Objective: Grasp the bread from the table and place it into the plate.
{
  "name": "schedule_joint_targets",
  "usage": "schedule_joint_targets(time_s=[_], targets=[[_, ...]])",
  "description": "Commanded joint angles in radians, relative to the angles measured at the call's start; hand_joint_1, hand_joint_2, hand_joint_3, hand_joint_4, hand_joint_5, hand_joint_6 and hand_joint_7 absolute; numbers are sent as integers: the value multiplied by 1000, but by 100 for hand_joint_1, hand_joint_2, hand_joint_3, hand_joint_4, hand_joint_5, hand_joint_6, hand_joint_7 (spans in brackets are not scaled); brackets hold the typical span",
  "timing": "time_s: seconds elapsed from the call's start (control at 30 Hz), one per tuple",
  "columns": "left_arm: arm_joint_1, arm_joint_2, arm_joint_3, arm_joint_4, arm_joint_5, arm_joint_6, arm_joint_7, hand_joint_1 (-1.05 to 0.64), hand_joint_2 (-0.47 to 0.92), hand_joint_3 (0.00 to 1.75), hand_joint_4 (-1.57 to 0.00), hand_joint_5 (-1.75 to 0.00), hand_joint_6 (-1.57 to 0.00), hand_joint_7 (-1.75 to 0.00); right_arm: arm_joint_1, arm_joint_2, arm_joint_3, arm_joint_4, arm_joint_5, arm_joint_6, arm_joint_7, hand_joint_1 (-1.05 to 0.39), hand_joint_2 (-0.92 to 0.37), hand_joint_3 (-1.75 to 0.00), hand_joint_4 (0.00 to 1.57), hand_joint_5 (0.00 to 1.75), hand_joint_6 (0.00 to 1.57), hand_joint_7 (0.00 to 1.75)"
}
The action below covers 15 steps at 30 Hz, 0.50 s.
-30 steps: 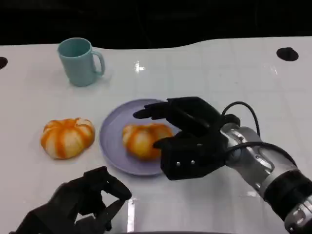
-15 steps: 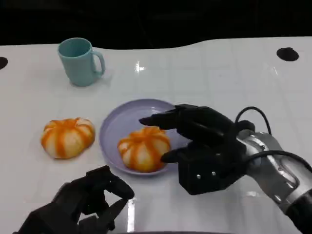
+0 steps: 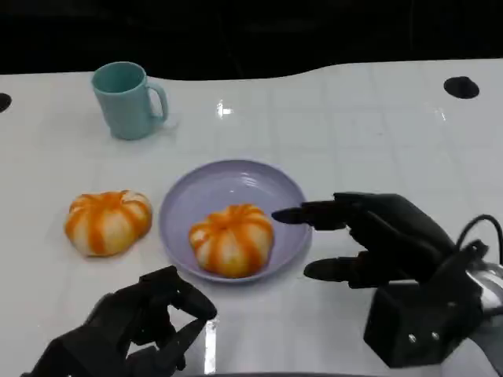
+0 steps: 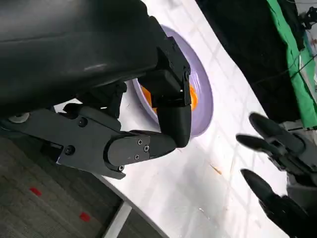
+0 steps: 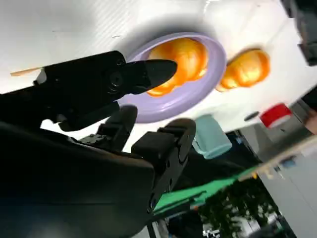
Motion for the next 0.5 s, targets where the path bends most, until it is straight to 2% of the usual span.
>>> schedule_joint_targets(time_s=[0.03,0.07,0.1,0.13,0.17,0.23,0.33,0.5], targets=[[-6,8,4,4,4,1,8,-31,90,52,-73,-175,-62,-130,71,-24,-62,-54,35,-42,-42,-17,-88,-10,77,91,94,28],[-7,8,4,5,3,1,7,-31,90,52,-73,-175,-62,-130,86,-28,-73,-61,42,-55,-49,-13,-85,-15,81,102,100,32],[-9,8,5,6,2,2,6,-31,90,52,-73,-175,-62,-130,99,-31,-82,-67,50,-66,-52,-10,-73,-36,83,110,103,38],[-9,8,6,4,0,6,5,-32,89,52,-73,-175,-62,-130,114,-39,-92,-75,55,-79,-54,-7,-55,-74,85,120,104,49],[-10,8,6,2,-2,11,4,-32,89,52,-73,-175,-62,-130,127,-46,-101,-83,53,-88,-58,-6,-46,-92,86,127,102,62],[-10,7,8,-2,-7,22,2,-33,89,52,-73,-175,-62,-130,154,-57,-113,-107,41,-85,-60,-5,-36,-111,89,143,99,86],[-11,9,9,-3,-8,26,0,-33,90,52,-73,-175,-61,-130,198,-67,-132,-154,45,-60,-46,-3,-32,-124,93,155,96,101],[-11,11,9,-1,-6,20,0,-33,90,51,-72,-175,-61,-130,277,-100,-163,-227,51,-55,-23,2,-29,-133,94,173,90,118]])
